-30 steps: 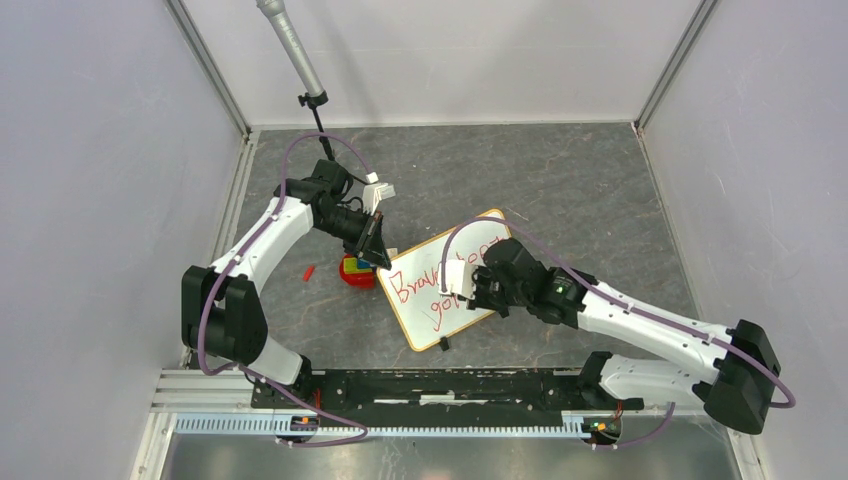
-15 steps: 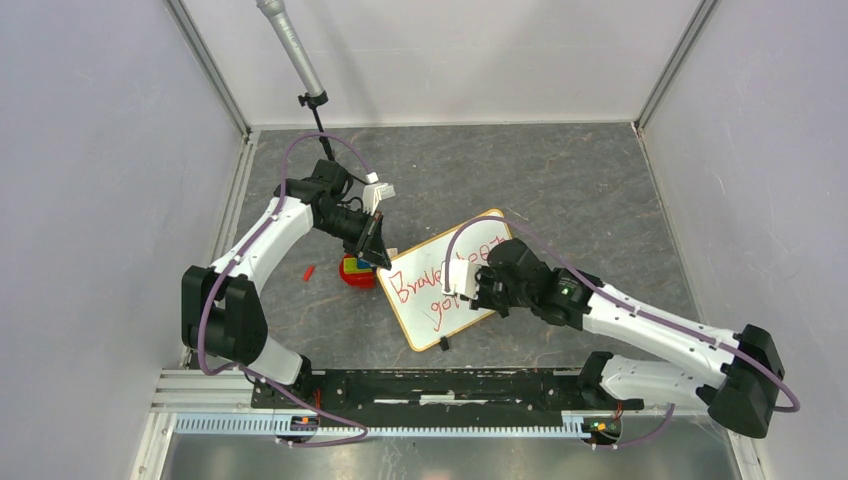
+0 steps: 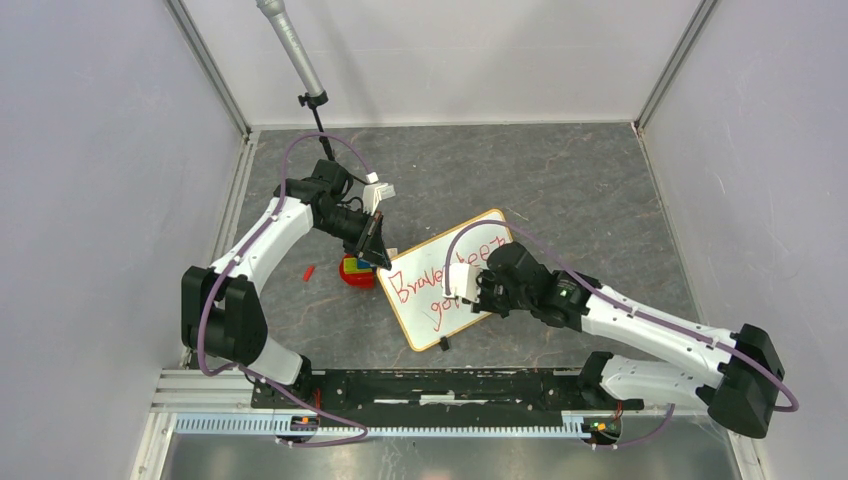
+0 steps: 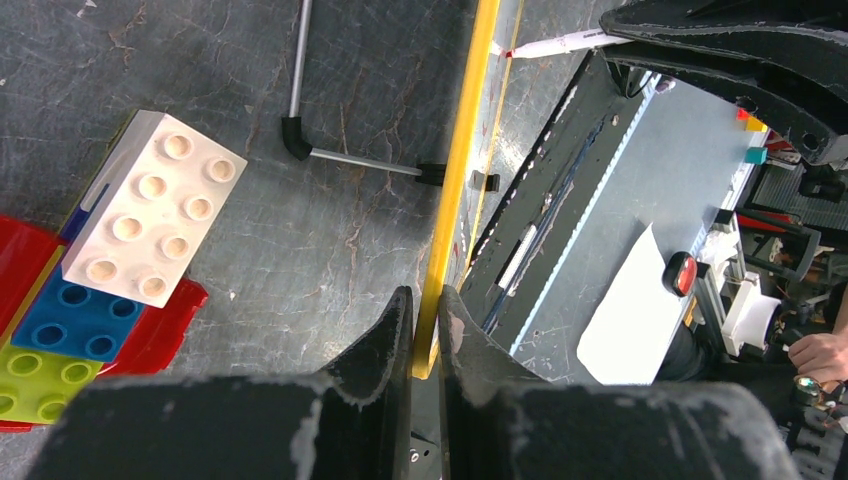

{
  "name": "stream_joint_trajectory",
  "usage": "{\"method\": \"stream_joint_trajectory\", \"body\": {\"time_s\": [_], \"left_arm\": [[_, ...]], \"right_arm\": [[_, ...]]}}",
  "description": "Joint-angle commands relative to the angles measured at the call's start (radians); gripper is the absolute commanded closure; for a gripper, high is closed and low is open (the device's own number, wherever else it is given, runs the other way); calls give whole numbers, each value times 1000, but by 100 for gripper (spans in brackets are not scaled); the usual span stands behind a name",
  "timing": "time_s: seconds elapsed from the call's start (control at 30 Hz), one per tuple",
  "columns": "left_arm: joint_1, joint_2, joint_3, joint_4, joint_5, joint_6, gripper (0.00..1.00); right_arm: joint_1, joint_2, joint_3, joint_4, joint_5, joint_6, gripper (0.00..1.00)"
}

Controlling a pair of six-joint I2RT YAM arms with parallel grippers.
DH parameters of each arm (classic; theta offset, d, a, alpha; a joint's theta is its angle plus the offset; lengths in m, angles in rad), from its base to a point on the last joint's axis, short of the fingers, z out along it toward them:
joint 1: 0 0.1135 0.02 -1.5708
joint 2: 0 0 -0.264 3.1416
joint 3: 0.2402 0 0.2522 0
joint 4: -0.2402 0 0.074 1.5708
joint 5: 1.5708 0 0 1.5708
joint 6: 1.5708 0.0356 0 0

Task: Write a sentence on the whiteboard

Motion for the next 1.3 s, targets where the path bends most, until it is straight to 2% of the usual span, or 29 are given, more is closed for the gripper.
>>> {"method": "stream_joint_trajectory", "body": {"time_s": [0.0,0.57,0.93,1.27], "left_arm": [[-1,-7,-10,44,-58,16,98],[-1,-4,-8,43,-59,17,97],[-2,-4,-6,43,-58,15,98],[-1,2,-6,43,-58,15,97]], "right_arm": [[-4,10,-10,38,8,12,100],[2,0,-23,10,-16,-7,100],[-28,-23,16,72,37,49,100],[-39,-39,-4,56,80,46,100]]}}
